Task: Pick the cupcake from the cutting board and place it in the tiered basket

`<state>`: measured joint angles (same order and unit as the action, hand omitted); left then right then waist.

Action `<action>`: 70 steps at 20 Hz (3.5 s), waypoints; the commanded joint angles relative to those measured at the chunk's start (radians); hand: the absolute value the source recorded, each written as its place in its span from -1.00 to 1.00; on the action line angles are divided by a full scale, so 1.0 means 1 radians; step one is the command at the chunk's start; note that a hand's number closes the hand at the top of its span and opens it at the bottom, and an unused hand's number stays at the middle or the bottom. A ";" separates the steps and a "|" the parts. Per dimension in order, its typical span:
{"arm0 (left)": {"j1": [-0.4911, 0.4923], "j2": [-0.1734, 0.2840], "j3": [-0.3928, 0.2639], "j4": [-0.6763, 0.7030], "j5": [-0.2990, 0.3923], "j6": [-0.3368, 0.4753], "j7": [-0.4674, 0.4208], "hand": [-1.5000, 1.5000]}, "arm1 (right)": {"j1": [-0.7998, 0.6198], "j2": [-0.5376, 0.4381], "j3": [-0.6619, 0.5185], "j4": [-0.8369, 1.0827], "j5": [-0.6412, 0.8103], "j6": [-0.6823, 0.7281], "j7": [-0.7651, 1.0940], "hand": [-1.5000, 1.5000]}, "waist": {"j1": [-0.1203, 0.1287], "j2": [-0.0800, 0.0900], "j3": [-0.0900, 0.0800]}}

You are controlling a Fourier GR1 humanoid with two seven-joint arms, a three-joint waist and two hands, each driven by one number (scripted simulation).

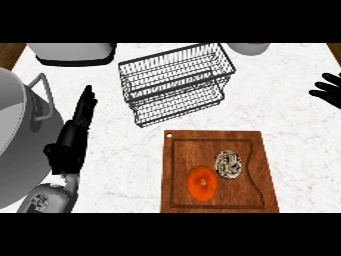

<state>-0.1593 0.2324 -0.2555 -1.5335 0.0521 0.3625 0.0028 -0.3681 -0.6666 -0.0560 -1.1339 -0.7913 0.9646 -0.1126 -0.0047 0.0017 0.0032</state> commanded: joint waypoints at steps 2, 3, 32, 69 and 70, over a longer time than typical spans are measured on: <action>0.004 0.005 0.022 0.020 0.018 -0.008 0.009 0.00 | -0.061 -0.151 -0.043 -0.211 0.263 0.077 -0.059 -1.00 | -0.019 -0.011 -0.002; 0.005 -0.002 -0.002 0.009 -0.002 -0.004 0.004 0.00 | -0.090 -0.176 -0.045 -0.251 0.300 0.070 -0.048 -1.00 | -0.011 -0.012 -0.002; 0.008 -0.052 0.054 -0.035 -0.070 -0.081 0.046 0.00 | 0.151 0.035 0.203 -0.967 1.048 -0.004 0.194 -1.00 | 0.008 -0.002 -0.003; 0.014 -0.130 0.165 -0.034 -0.143 -0.168 0.048 0.00 | 0.131 0.156 0.284 -0.596 1.744 -0.277 -0.235 -1.00 | 0.009 -0.001 -0.003; -0.001 -0.165 0.152 0.009 -0.155 -0.154 0.027 0.00 | 0.182 0.147 0.267 -0.635 1.749 -0.295 -0.265 -1.00 | 0.004 -0.002 -0.003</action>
<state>-0.1550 0.0823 -0.1186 -1.5462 -0.1106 0.2208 0.0469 -0.2202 -0.5216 0.2207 -1.8030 0.9241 0.6976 -0.3259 0.0023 0.0002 0.0000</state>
